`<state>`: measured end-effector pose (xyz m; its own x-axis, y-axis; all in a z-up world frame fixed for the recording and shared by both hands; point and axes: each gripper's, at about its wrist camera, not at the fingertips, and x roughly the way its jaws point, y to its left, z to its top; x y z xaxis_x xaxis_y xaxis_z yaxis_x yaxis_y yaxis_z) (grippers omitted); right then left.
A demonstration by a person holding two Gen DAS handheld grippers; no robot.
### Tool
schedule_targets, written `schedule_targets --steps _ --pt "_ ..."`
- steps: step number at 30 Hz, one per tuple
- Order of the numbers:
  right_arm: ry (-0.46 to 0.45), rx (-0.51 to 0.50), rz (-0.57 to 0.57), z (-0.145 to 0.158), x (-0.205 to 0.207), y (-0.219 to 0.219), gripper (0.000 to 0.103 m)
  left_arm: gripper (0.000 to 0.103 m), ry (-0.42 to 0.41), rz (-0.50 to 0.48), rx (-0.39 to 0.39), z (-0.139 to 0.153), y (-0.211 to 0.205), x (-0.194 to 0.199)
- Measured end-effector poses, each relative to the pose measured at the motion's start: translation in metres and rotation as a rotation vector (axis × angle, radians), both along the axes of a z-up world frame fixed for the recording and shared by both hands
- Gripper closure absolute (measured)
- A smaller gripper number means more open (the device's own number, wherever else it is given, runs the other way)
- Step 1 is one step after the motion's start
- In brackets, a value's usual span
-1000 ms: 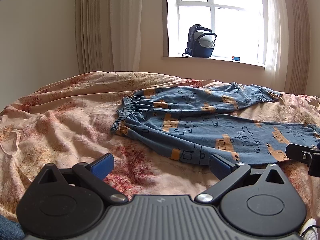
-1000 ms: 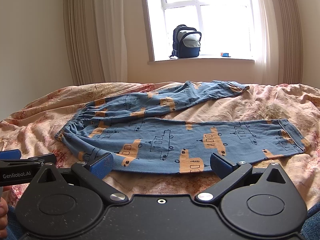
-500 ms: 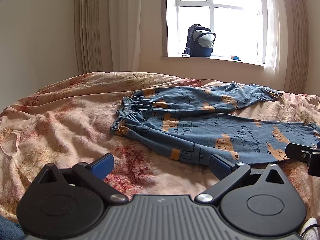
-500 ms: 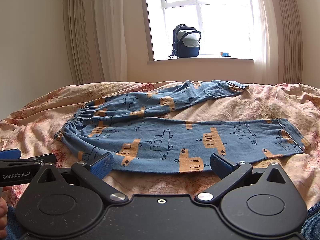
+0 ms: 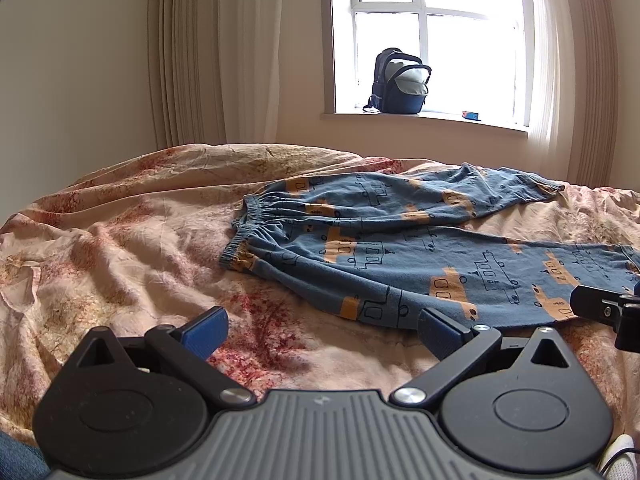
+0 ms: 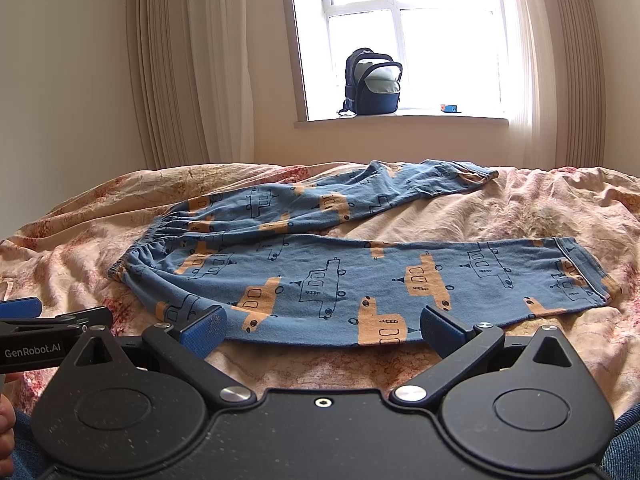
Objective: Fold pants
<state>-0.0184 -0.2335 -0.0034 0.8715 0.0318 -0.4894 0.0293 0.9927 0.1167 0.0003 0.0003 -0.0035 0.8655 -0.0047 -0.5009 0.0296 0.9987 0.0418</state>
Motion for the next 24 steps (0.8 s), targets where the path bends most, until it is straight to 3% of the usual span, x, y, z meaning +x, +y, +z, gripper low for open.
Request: schedule_targets --steps 20,24 --pt "-0.001 -0.004 0.004 -0.0006 -0.001 0.0005 0.0 0.0 0.009 0.001 -0.005 -0.002 0.0015 0.0001" --pt "0.011 0.014 0.007 0.0016 0.0007 -0.0019 0.0 0.0 0.051 -0.013 -0.031 -0.0004 0.0033 0.0057"
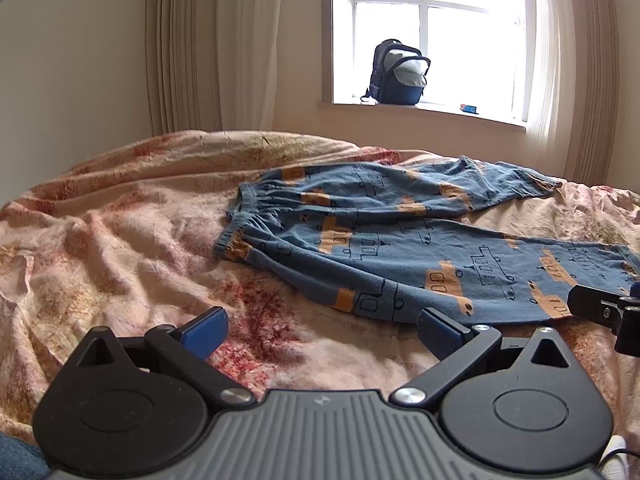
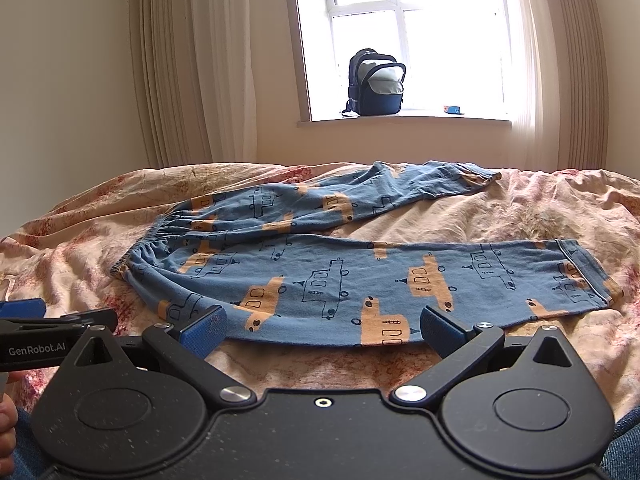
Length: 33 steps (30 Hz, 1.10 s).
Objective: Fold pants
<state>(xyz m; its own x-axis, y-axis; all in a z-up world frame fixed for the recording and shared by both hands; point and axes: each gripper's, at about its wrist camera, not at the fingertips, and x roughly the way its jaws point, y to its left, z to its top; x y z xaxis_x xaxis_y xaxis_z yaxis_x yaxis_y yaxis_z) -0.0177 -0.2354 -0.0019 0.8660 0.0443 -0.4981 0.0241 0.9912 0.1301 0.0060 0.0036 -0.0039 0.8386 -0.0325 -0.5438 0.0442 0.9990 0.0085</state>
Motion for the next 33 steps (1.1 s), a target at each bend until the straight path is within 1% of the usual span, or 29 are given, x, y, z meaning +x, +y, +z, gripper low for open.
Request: schedule_targets --steps 2,4,7,9,11,13,14,15,17,19,20,22,24,25,27,29,31,32,33 --pt "0.008 0.024 0.009 0.005 0.003 -0.005 0.0 0.0 0.032 -0.019 -0.016 0.005 0.002 0.007" --pt "0.001 0.044 0.032 0.013 0.008 -0.011 0.0 0.0 0.04 -0.042 -0.022 0.014 0.005 0.017" --pt "0.0 0.019 0.111 0.026 0.029 -0.021 0.0 0.0 0.035 -0.09 -0.023 0.034 0.009 0.045" --pt "0.013 0.002 0.194 0.032 0.053 -0.027 0.0 0.0 0.047 -0.115 -0.05 0.047 0.014 0.075" --pt "0.034 0.016 0.289 0.035 0.08 -0.036 0.0 0.0 0.057 -0.136 -0.088 0.056 0.02 0.11" --pt "0.065 0.046 0.357 0.034 0.109 -0.044 0.0 0.0 0.052 -0.141 -0.099 0.061 0.025 0.146" --pt "0.085 0.047 0.382 0.034 0.125 -0.048 0.0 0.0 0.047 -0.148 -0.092 0.061 0.027 0.165" --pt "0.101 0.038 0.405 0.033 0.141 -0.05 0.0 0.0 0.048 -0.158 -0.073 0.06 0.028 0.185" --pt "0.11 -0.006 0.442 0.031 0.175 -0.055 0.0 0.0 0.059 -0.188 -0.009 0.055 0.03 0.228" --pt "0.117 -0.047 0.482 0.029 0.218 -0.061 0.0 0.0 0.047 -0.208 0.062 0.049 0.033 0.269" --pt "0.139 -0.063 0.511 0.028 0.242 -0.065 0.0 0.0 0.041 -0.203 0.09 0.046 0.037 0.29" --pt "0.161 -0.101 0.6 0.027 0.292 -0.067 0.0 0.0 0.048 -0.193 0.104 0.038 0.046 0.329" --pt "0.164 -0.19 0.684 0.024 0.339 -0.063 0.0 0.0 0.073 -0.217 0.116 0.026 0.057 0.364" --pt "0.179 -0.235 0.714 0.021 0.362 -0.059 0.0 0.0 0.093 -0.23 0.124 0.019 0.061 0.379" --pt "0.214 -0.292 0.766 0.015 0.407 -0.054 0.001 0.0 0.138 -0.253 0.135 0.007 0.069 0.404" --pt "0.268 -0.345 0.782 0.006 0.448 -0.053 0.001 0.0 0.184 -0.276 0.147 -0.005 0.073 0.421" --pt "0.317 -0.395 0.78 -0.002 0.481 -0.058 0.011 0.001 0.22 -0.318 0.149 -0.014 0.078 0.431" --pt "0.334 -0.41 0.771 -0.006 0.494 -0.062 0.019 0.001 0.23 -0.349 0.136 -0.018 0.081 0.433" --pt "0.351 -0.411 0.767 -0.008 0.505 -0.068 0.024 0.004 0.24 -0.375 0.123 -0.02 0.082 0.436"
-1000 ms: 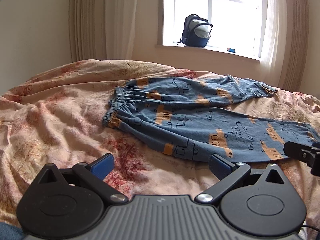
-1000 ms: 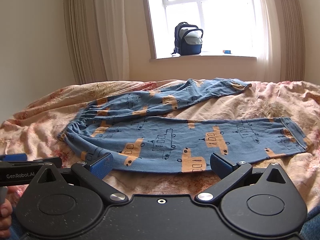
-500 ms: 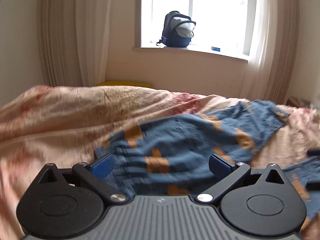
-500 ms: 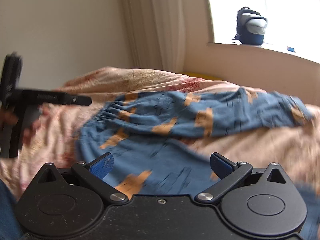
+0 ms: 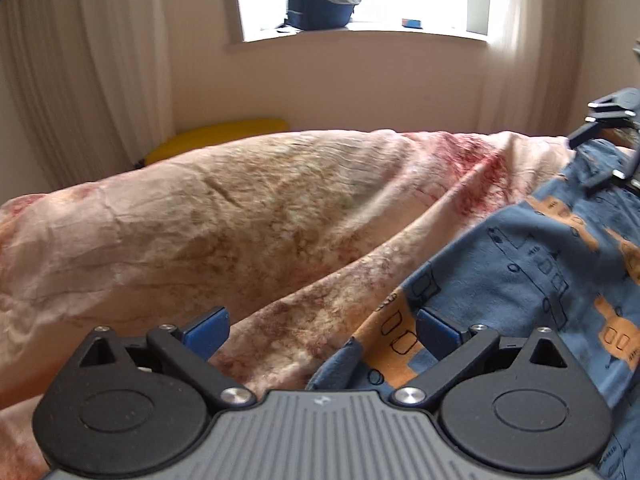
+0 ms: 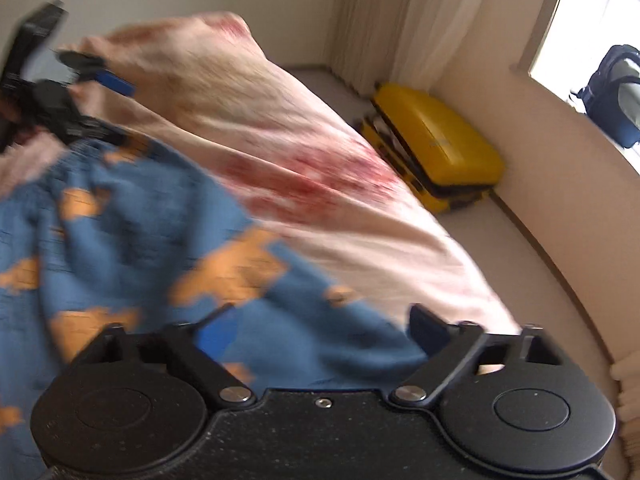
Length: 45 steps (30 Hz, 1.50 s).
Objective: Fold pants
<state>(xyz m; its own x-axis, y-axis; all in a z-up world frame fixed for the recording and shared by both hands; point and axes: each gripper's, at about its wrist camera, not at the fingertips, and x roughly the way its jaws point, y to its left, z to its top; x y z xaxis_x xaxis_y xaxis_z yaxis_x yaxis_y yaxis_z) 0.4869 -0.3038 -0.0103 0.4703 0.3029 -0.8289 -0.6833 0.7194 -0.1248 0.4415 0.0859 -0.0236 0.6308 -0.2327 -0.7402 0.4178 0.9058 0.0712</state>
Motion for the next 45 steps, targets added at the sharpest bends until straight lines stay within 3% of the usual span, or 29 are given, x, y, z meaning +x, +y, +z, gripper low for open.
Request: schedule_targets --steps 2,5,7,9,10,11,13,15,19,23,28,30,33,34,37,38,39,40,42,45 --pt "0.042 0.004 0.003 -0.004 0.016 -0.008 0.029 0.012 0.034 -0.036 -0.006 -0.003 0.0 0.007" --pt "0.103 -0.003 0.023 -0.011 0.028 -0.012 0.046 0.031 0.098 -0.093 -0.019 -0.004 -0.004 0.019" --pt "0.119 -0.022 0.043 -0.013 0.03 -0.007 0.056 0.062 0.145 -0.134 0.0 -0.006 -0.008 0.024" --pt "0.108 -0.05 0.083 -0.011 0.025 -0.001 0.083 0.077 0.169 -0.173 0.019 -0.005 -0.012 0.024" --pt "0.104 -0.07 0.087 -0.011 0.023 0.002 0.092 0.092 0.174 -0.189 0.022 -0.003 -0.013 0.023" --pt "0.105 -0.081 0.095 -0.012 0.02 0.004 0.101 0.097 0.177 -0.195 0.021 -0.001 -0.014 0.021" --pt "0.073 -0.116 0.111 -0.012 0.015 0.01 0.102 0.102 0.182 -0.177 0.011 0.005 -0.016 0.018" --pt "0.027 -0.13 0.107 -0.009 0.009 0.013 0.103 0.102 0.171 -0.139 0.007 0.013 -0.016 0.013" --pt "-0.136 -0.122 0.076 0.013 -0.001 0.016 0.103 0.103 0.065 -0.048 -0.018 0.044 -0.01 -0.007" --pt "-0.219 -0.097 0.013 0.019 0.01 0.021 0.103 0.103 -0.063 0.01 0.031 0.056 -0.013 -0.016" --pt "-0.185 -0.171 -0.073 -0.039 0.036 0.043 0.103 0.103 0.029 0.084 0.082 0.0 -0.021 0.015" --pt "-0.175 -0.156 -0.11 -0.046 0.041 0.045 0.103 0.103 0.063 0.097 0.072 -0.015 -0.02 0.021" --pt "-0.154 -0.153 -0.073 -0.035 0.044 0.041 0.101 0.103 0.085 0.082 0.016 -0.012 -0.012 0.024" --pt "-0.135 -0.139 -0.061 -0.03 0.045 0.038 0.099 0.102 0.089 0.079 -0.013 -0.009 -0.007 0.023" --pt "-0.121 -0.056 -0.02 -0.014 0.045 0.03 0.07 0.099 0.132 0.056 -0.101 -0.003 0.008 0.023" --pt "-0.121 -0.042 -0.006 -0.011 0.045 0.029 0.051 0.098 0.141 0.048 -0.115 -0.003 0.013 0.024" --pt "-0.122 -0.027 0.008 -0.009 0.045 0.028 0.04 0.089 0.143 0.045 -0.117 -0.001 0.015 0.023" --pt "-0.112 -0.014 0.019 -0.008 0.045 0.03 0.039 0.077 0.145 0.041 -0.111 0.0 0.017 0.023" --pt "-0.085 -0.014 0.024 -0.009 0.048 0.032 0.04 0.068 0.14 0.039 -0.099 0.001 0.02 0.023" --pt "-0.024 -0.054 0.015 -0.02 0.052 0.036 0.048 0.067 0.173 0.033 -0.09 -0.004 0.018 0.027"
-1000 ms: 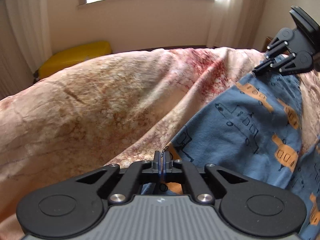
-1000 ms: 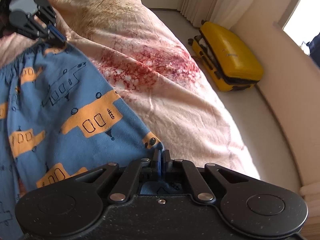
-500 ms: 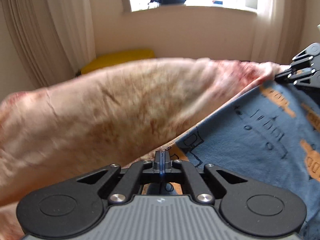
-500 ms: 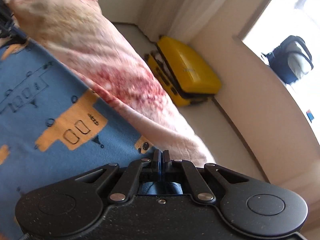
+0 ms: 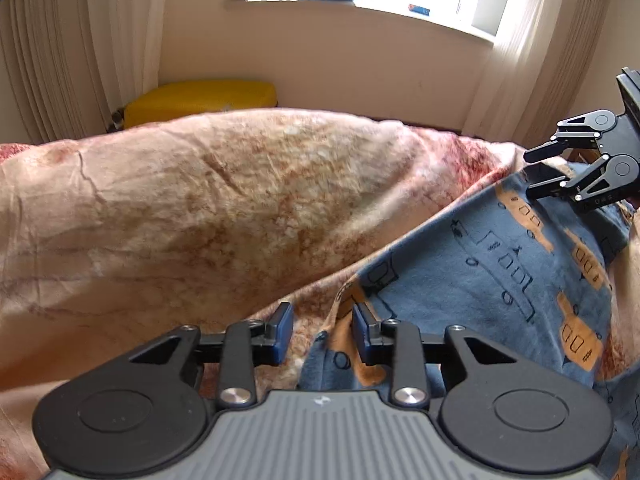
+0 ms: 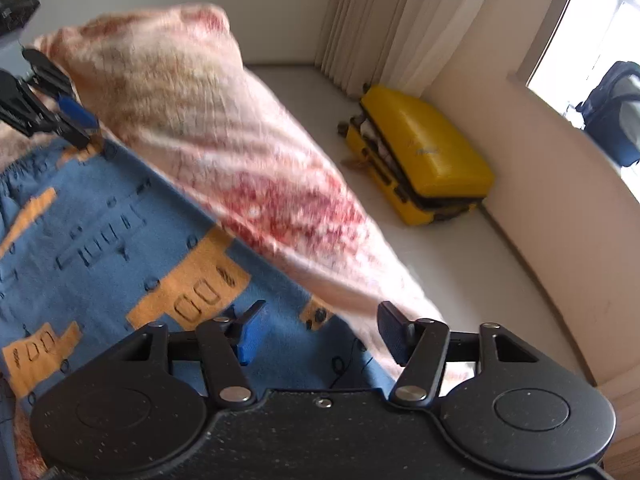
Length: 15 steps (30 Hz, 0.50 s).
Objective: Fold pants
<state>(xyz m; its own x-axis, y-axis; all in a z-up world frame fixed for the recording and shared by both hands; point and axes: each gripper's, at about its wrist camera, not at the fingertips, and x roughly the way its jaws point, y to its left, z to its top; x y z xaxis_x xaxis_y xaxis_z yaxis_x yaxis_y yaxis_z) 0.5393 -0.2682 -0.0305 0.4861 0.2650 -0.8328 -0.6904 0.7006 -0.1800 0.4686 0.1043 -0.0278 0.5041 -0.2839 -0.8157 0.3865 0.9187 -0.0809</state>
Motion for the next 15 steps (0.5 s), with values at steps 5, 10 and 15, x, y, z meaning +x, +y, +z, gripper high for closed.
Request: schedule_targets --steps 5,10,15 --pt "0.001 -0.016 -0.028 -0.001 -0.009 0.004 0.103 0.101 -0.018 -0.047 0.052 0.007 -0.013 -0.01" --pt "-0.114 -0.011 -0.039 0.026 -0.043 0.002 0.103 0.101 -0.103 -0.064 0.063 0.032 -0.017 -0.035" --pt "-0.24 0.033 -0.071 0.065 -0.115 -0.017 0.103 0.101 -0.253 -0.139 0.058 0.063 -0.018 -0.089"
